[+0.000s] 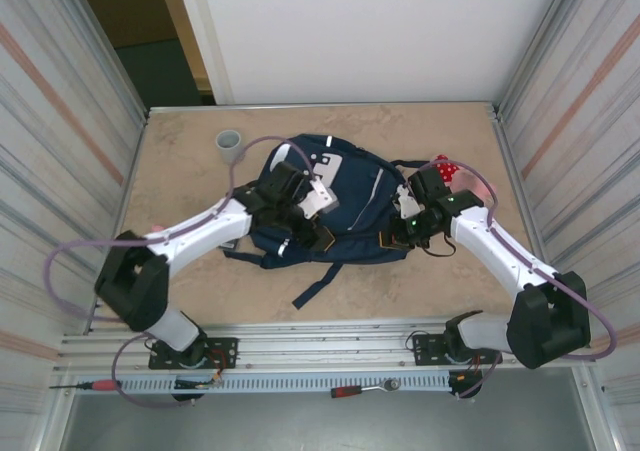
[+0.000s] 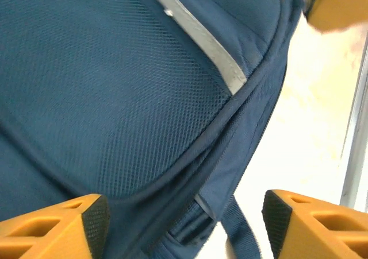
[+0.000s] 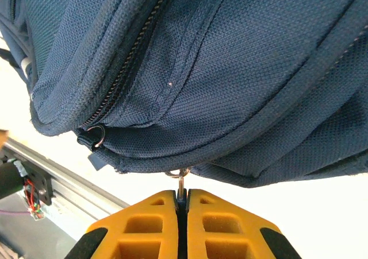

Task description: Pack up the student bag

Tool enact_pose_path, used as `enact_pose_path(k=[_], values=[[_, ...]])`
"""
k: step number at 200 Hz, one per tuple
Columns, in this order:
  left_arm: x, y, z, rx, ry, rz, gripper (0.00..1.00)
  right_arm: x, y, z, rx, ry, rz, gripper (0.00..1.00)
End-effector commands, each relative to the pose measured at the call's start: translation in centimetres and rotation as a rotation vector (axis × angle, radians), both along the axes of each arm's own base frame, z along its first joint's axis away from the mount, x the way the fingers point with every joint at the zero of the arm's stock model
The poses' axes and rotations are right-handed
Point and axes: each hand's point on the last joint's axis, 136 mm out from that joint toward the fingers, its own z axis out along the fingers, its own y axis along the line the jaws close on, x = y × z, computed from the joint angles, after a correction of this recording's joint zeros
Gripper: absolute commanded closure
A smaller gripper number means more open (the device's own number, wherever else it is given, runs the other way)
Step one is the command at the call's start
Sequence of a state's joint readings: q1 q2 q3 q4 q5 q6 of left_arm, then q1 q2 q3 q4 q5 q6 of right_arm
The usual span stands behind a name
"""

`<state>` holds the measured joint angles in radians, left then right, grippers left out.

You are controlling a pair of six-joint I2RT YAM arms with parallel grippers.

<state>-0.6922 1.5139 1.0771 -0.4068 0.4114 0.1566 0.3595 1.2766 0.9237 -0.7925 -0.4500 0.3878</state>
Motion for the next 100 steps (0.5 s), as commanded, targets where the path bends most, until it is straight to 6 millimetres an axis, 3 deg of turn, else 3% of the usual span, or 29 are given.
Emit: enact_pose_path(k=[1,38,58,100], values=[[1.0,1.9,1.9,-0.141,0.132,0.385,0.27,-0.9,-0.6,-0.9,-0.036,0.034,-0.012,1.00],[0.0,7.1,-2.3,-0.123,0.271,0.796,0.27,-1.1,-0.1,-1.1,-0.022,0.019,-0.010,1.00],[0.1,8.0,-3.8,-0.139,0.304,0.861,0.26,-1.3,0.2,-1.0,-0.019,0.015,0.004,1.00],[3.7,9.6,-5.8,-0.151,0.285,0.942,0.24,-1.7,0.8,-1.1,-0.005,-0.004,0.012,1.00]])
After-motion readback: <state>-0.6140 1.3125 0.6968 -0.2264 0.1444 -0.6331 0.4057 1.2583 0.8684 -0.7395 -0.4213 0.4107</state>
